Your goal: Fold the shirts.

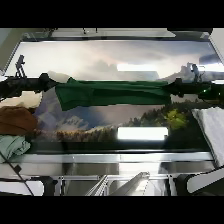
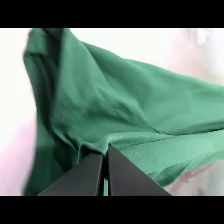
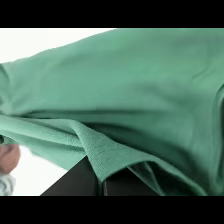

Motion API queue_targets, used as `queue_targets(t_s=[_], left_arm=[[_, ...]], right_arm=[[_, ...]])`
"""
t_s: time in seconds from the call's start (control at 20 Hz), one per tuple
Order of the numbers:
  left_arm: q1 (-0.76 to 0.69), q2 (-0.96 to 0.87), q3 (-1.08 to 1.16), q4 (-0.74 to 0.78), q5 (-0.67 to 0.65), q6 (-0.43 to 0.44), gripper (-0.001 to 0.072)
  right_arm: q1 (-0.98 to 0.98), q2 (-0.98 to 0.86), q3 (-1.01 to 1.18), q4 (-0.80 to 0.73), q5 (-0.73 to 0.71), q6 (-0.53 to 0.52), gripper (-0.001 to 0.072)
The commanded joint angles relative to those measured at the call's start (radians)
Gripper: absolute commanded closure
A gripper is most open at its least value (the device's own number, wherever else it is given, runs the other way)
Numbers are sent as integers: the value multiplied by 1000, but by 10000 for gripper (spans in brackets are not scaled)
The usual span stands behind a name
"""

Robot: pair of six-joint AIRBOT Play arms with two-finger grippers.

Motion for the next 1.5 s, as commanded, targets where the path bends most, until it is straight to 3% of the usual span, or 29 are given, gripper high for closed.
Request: queue_targets(t_s=[0.0,0.4,0.55,1.05,1.1,1.15,1.2,1.25,1.3,1.45], left_arm=[[-31,-174,164,51,-8,-14,687],[-112,-368,488,83,-72,-29,687],[-139,-418,591,203,-125,-103,687],[-189,-533,721,244,-141,-109,691],[-189,-533,721,244,-131,-108,484],[-189,-533,723,241,-117,-108,320],[-188,-533,733,242,-117,-108,113],[-186,-533,749,242,-123,-119,-6],[-184,-532,771,242,-140,-119,-5],[-161,-501,809,234,-202,-127,-5]], right_arm=[[6,-99,81,-2,-51,0,690],[7,-126,90,-5,-83,-25,690],[7,-126,90,-9,-83,-26,690],[6,-126,90,-47,-86,-29,683],[6,-125,92,-46,-83,-28,580],[5,-121,92,-47,-80,-27,411],[3,-112,92,-47,-61,-28,387],[-2,-97,92,-47,-31,-28,386],[-12,-79,98,-47,11,-29,381],[-79,-9,130,-85,55,-27,63]])
